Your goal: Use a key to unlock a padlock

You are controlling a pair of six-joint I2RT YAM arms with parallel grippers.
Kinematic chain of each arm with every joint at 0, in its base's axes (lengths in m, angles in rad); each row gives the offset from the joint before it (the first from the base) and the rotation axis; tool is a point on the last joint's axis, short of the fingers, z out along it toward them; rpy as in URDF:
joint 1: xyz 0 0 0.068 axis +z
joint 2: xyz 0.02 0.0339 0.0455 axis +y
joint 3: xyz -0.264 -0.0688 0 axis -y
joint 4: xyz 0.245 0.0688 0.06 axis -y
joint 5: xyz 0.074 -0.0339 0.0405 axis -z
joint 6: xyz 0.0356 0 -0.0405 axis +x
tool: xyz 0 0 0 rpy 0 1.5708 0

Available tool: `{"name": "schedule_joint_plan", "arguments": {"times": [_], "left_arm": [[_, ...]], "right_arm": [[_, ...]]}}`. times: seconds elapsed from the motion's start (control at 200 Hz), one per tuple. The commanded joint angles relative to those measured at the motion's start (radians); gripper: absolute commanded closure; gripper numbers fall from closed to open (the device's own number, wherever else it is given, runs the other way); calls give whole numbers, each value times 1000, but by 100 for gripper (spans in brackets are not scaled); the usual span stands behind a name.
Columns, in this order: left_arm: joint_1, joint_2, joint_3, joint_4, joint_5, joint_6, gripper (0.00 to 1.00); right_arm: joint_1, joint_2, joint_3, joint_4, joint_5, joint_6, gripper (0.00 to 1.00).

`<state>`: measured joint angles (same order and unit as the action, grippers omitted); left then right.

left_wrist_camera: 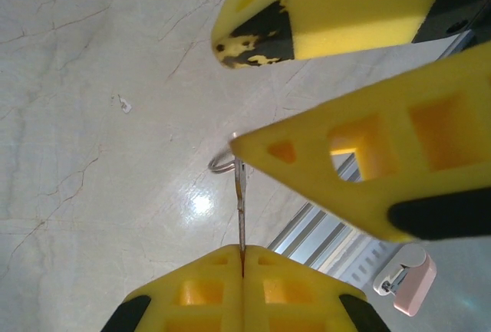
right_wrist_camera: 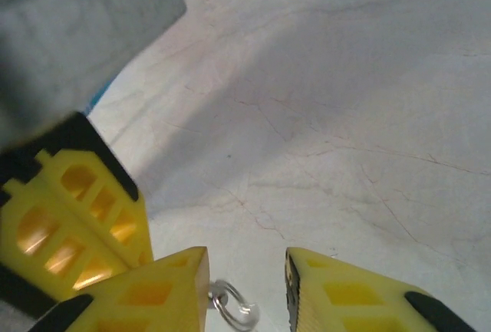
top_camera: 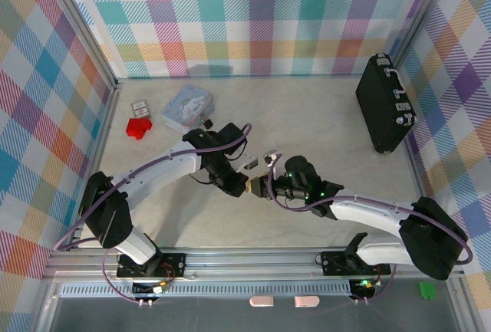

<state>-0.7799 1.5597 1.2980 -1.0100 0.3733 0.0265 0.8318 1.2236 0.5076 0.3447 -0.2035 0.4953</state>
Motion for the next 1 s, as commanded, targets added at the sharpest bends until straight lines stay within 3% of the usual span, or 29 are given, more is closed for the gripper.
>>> {"name": "schedule_joint_plan", "arguments": {"times": [0.0,0.12,0.275,0.69,0.995], "left_arm": [[8,-41,-8,-8,1,17,100],[8,-54,-7,-29,13,45,100],[8,-68,3,-55,22,74,100],[-4,-105,3,-40,58,113,100],[-22,-104,-1,-31,69,118,100]], "right_arm": [[-59,-35,-76,121,-156,11,64],[-133,-47,-122,214,-356,-51,58],[-137,-58,-122,251,-495,-131,56],[-139,63,-98,416,-566,-98,59],[-137,99,-79,429,-592,-90,65]]}}
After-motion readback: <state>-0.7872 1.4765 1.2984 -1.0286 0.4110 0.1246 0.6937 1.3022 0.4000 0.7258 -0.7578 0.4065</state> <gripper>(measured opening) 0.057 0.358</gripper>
